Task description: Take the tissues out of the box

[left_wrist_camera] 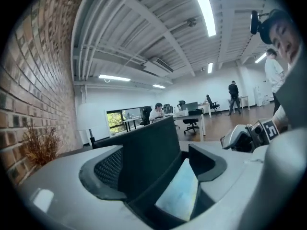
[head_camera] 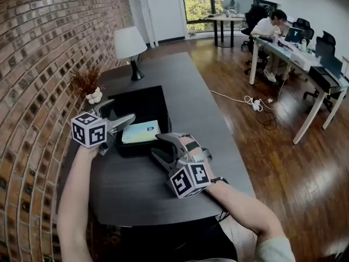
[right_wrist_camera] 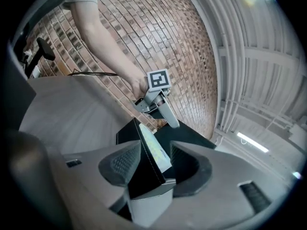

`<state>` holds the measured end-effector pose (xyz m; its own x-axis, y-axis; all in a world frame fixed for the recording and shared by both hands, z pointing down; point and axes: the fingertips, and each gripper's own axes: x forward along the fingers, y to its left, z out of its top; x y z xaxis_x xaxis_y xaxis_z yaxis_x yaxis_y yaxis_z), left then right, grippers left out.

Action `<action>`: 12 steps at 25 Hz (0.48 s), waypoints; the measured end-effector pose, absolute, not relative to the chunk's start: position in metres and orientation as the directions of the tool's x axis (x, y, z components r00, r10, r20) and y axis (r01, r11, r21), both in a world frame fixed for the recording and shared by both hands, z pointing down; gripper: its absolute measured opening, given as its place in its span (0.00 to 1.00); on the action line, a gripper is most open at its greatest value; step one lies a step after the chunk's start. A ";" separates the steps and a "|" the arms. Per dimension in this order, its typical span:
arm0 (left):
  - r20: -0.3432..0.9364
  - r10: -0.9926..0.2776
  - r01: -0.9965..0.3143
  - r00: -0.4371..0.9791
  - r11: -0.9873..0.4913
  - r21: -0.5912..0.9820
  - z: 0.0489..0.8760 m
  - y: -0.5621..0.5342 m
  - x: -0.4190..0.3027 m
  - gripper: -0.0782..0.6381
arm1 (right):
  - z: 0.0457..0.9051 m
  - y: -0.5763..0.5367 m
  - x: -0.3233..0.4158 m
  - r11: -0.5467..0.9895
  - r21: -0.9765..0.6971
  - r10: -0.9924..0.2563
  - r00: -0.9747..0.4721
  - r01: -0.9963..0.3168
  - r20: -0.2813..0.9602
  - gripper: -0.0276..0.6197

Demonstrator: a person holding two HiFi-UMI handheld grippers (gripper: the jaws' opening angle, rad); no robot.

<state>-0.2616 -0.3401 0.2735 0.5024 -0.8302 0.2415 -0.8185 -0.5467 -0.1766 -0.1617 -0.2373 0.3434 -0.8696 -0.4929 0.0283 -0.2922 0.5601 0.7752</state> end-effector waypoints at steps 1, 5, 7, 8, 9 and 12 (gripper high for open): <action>0.243 -0.831 -0.818 0.501 -0.546 -0.181 0.274 -0.344 -0.260 0.71 | 0.345 -0.235 -0.163 0.557 0.781 -0.489 -0.872 -0.283 0.033 0.35; 0.271 -0.832 -0.832 0.484 -0.533 -0.152 0.281 -0.364 -0.262 0.73 | 0.347 -0.229 -0.166 0.544 0.798 -0.476 -0.879 -0.259 0.039 0.35; 0.310 -0.830 -0.842 0.464 -0.522 -0.136 0.292 -0.374 -0.267 0.73 | 0.346 -0.227 -0.166 0.540 0.801 -0.473 -0.880 -0.259 0.034 0.35; 0.336 -0.826 -0.845 0.453 -0.518 -0.132 0.300 -0.378 -0.269 0.75 | 0.345 -0.226 -0.166 0.538 0.802 -0.473 -0.881 -0.260 0.032 0.35; 0.364 -0.819 -0.847 0.443 -0.516 -0.129 0.307 -0.381 -0.271 0.76 | 0.345 -0.225 -0.167 0.536 0.804 -0.471 -0.881 -0.259 0.030 0.35; 0.425 -0.792 -0.846 0.438 -0.523 -0.104 0.325 -0.387 -0.275 0.78 | 0.345 -0.223 -0.169 0.524 0.814 -0.468 -0.883 -0.250 0.030 0.35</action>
